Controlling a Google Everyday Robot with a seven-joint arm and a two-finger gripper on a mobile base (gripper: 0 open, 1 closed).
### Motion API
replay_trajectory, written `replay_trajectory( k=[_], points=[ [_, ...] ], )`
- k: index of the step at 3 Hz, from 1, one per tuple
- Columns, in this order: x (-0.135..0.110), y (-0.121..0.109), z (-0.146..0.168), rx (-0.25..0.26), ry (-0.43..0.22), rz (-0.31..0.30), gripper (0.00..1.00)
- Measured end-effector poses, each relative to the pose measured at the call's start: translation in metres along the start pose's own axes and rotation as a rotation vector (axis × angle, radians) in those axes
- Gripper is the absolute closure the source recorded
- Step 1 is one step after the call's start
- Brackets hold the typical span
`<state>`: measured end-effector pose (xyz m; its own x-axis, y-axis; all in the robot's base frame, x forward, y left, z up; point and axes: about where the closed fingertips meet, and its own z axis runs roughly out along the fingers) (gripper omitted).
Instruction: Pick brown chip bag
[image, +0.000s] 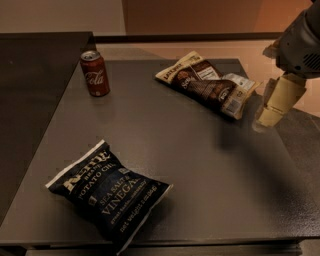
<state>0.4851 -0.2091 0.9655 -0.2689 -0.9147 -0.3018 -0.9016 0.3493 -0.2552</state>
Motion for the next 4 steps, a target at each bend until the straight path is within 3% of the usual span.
replay_trajectory(
  k=[2, 3, 4],
  points=[
    [-0.014, -0.051, 0.036, 0.016, -0.105, 0.143, 0.00],
    [-0.011, -0.074, 0.064, 0.002, -0.122, 0.239, 0.00],
    [-0.006, -0.085, 0.091, -0.014, -0.104, 0.296, 0.00]
  ],
)
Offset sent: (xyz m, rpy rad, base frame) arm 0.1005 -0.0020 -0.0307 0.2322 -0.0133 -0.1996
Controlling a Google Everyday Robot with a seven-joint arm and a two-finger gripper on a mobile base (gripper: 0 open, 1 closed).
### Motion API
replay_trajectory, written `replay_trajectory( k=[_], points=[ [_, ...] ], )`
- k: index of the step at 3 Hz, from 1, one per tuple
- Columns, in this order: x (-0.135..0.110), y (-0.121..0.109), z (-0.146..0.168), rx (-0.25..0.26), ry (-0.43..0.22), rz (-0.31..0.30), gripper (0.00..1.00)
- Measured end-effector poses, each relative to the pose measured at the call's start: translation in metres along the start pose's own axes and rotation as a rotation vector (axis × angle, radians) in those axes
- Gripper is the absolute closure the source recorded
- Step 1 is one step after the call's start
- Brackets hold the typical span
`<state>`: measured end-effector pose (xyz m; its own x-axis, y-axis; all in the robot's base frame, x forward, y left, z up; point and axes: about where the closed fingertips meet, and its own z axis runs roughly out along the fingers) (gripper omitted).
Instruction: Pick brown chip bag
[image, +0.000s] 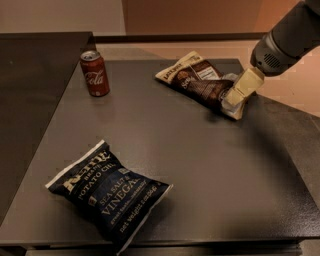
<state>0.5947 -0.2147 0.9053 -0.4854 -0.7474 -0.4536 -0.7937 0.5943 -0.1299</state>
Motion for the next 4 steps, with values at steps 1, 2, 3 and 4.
replay_trajectory(
  k=[1, 2, 3, 4],
  points=[
    [0.005, -0.010, 0.022, 0.002, 0.028, 0.021, 0.00],
    [0.010, -0.019, 0.040, 0.011, 0.055, 0.023, 0.00],
    [0.013, -0.028, 0.053, 0.013, 0.074, 0.017, 0.00],
    [0.012, -0.033, 0.062, 0.011, 0.087, 0.005, 0.18]
  ],
)
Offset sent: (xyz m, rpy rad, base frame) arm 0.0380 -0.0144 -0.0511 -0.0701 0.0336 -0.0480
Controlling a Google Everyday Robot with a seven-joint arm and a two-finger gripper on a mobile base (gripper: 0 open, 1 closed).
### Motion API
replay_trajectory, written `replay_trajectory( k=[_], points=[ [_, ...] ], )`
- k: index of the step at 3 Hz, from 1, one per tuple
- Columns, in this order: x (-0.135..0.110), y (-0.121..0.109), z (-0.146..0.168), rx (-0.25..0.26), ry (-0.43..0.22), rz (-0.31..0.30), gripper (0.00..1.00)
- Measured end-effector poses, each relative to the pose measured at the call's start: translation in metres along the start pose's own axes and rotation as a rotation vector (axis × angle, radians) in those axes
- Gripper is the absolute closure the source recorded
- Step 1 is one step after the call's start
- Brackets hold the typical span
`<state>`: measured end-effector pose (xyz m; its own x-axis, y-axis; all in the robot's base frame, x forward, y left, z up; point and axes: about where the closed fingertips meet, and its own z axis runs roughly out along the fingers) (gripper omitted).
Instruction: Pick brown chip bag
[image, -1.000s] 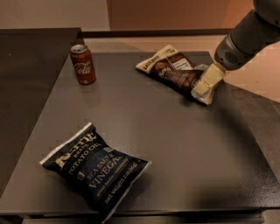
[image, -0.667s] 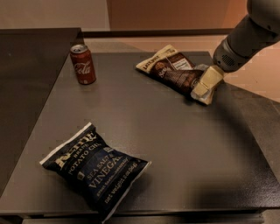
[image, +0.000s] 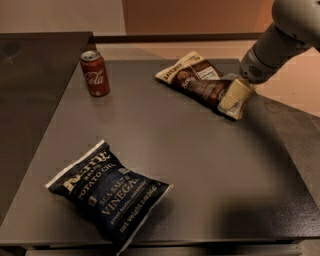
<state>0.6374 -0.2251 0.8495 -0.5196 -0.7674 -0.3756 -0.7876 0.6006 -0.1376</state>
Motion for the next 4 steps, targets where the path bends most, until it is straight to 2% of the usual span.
replay_trajectory(
  k=[2, 3, 4],
  points=[
    [-0.007, -0.003, 0.002, 0.005, 0.001, -0.015, 0.65],
    [-0.013, 0.000, -0.010, 0.019, -0.014, -0.028, 0.87],
    [-0.022, 0.005, -0.026, 0.031, -0.042, -0.048, 1.00]
  ],
)
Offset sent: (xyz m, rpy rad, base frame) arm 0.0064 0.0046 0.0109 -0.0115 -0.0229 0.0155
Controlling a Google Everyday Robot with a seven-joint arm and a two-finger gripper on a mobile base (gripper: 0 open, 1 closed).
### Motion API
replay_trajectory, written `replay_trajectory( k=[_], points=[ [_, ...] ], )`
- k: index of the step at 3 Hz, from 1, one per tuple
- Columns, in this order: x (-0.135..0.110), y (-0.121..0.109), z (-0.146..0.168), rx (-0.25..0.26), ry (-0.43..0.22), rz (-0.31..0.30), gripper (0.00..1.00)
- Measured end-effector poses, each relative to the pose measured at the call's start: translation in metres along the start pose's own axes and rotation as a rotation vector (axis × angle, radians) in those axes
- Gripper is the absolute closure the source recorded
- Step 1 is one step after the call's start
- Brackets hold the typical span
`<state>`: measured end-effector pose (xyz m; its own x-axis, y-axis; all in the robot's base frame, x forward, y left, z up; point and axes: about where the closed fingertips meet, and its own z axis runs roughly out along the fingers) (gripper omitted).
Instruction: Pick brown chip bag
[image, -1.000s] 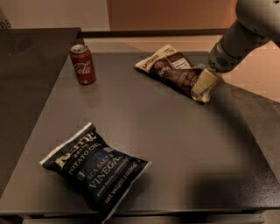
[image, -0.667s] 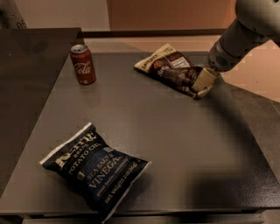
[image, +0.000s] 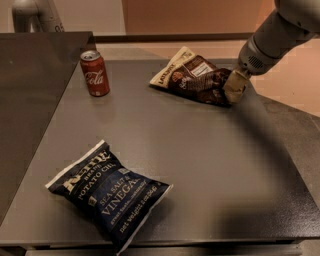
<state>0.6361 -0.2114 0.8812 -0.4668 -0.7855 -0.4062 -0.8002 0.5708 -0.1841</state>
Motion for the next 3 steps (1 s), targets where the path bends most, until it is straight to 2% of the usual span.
replay_trajectory(
  k=[1, 3],
  points=[
    [-0.012, 0.006, -0.019, 0.001, -0.039, -0.019, 1.00],
    [-0.043, 0.013, -0.077, 0.014, -0.106, -0.019, 1.00]
  ],
)
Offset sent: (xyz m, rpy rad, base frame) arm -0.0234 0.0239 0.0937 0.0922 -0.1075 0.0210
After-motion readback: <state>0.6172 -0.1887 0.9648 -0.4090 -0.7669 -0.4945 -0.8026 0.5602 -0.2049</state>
